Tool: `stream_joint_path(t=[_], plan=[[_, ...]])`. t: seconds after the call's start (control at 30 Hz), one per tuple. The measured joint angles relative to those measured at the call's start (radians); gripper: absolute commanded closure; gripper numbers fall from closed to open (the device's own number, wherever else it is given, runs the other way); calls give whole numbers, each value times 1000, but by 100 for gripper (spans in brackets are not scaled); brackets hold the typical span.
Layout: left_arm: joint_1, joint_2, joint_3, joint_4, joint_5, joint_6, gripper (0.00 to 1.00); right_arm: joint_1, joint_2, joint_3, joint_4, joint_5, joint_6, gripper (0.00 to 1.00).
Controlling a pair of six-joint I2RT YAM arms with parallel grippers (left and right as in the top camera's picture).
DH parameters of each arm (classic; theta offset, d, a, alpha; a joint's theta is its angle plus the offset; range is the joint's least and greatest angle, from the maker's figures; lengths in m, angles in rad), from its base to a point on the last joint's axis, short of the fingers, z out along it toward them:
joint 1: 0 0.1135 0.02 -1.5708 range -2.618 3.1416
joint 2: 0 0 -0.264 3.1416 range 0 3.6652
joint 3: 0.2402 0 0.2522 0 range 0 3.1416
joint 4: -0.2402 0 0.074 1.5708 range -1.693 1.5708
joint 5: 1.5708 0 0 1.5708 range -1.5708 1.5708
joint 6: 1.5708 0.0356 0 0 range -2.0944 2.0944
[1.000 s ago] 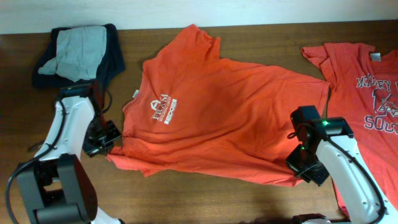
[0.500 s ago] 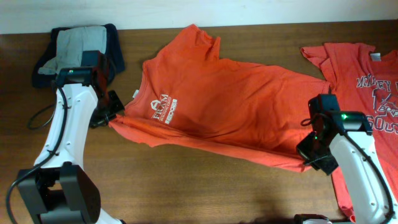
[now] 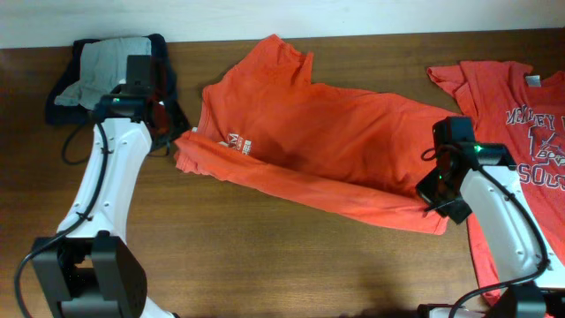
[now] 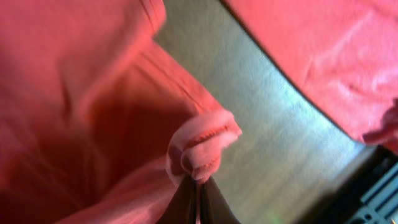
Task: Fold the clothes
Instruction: 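Lift both hem corners and fold them up toward the collar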
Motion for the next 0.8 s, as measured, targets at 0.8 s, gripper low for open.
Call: stream_joint_path(t=[0.8], plan=[[-56, 152, 1, 205, -66, 33, 100, 0, 66, 21, 234, 125, -19, 96]])
